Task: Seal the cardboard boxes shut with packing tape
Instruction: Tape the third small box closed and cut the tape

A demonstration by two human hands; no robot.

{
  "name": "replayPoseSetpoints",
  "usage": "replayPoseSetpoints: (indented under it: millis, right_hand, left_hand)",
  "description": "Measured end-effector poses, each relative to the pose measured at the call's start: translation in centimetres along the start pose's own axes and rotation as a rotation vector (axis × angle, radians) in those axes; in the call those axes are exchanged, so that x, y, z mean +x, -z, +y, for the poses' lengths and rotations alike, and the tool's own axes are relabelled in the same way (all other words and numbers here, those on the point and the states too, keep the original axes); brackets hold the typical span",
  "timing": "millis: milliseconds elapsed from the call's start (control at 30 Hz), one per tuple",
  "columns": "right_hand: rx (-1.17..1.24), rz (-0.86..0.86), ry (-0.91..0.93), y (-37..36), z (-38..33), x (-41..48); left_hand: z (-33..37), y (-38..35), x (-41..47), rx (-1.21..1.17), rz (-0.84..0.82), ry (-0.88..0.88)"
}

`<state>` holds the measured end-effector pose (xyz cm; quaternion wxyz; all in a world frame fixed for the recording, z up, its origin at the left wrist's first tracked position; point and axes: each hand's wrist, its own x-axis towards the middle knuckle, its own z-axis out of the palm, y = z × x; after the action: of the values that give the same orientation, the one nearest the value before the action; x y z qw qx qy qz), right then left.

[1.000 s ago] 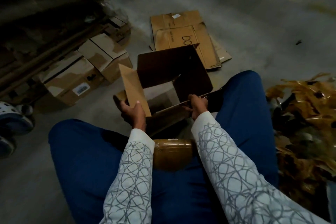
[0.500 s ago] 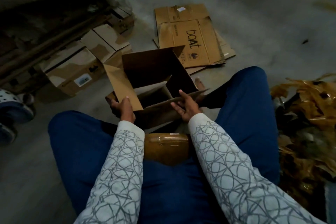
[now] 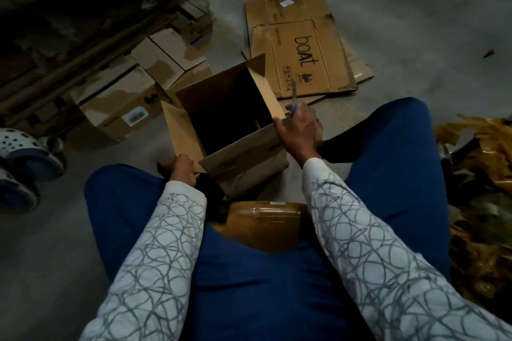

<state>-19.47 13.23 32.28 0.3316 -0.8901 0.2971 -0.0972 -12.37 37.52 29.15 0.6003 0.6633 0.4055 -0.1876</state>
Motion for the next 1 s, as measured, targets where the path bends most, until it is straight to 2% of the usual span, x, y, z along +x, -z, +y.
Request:
replayPoseSetpoints:
  millis: [133, 233, 333, 500, 567, 700, 800, 900, 1000]
  right_hand:
    - [-0.141, -0.203, 0.114, 0.2, -0.4, 2.1]
    - [-0.176, -0.352, 0.128, -0.5, 0.8, 1.9]
    - [-0.181, -0.312, 0.137, -1.4, 1.5, 1.6]
    - [-0.233, -0.341, 0.098, -2.4, 2.6, 0.6]
    - [-0.230, -0.353, 0.090, -2.6, 3.1, 0.2]
    - [-0.282, -0.304, 0.149, -2.9, 2.6, -0.3]
    - [-0.304, -0.337, 0.149, -3.2, 2.6, -0.8]
    - [-0.279, -0.329, 0.110, -3.2, 2.8, -1.1]
    - [-0.296, -0.423, 0.086, -3.6, 3.1, -1.0]
  left_hand:
    - [-0.6, -0.6, 3.0, -0.181, 0.075, -0.058]
    - [0.3, -1.5, 0.4, -0.110, 0.162, -0.252]
    - [0.4, -1.9, -0.8, 0.016, 0.277, -0.425]
    - [1.0, -1.5, -2.7, 0.111, 0.399, -0.436]
    - [0.9, -1.3, -2.0, 0.100, 0.409, -0.521]
    - [-0.1, -2.0, -2.5, 0.359, 0.249, -0.629]
    - [-0.8, -2.7, -2.9, 0.631, 0.087, -0.716]
    - [-0.8, -3.0, -2.2, 1.067, -0.076, -0.636]
    - [-0.5, -3.4, -1.7, 1.271, -0.276, -0.559]
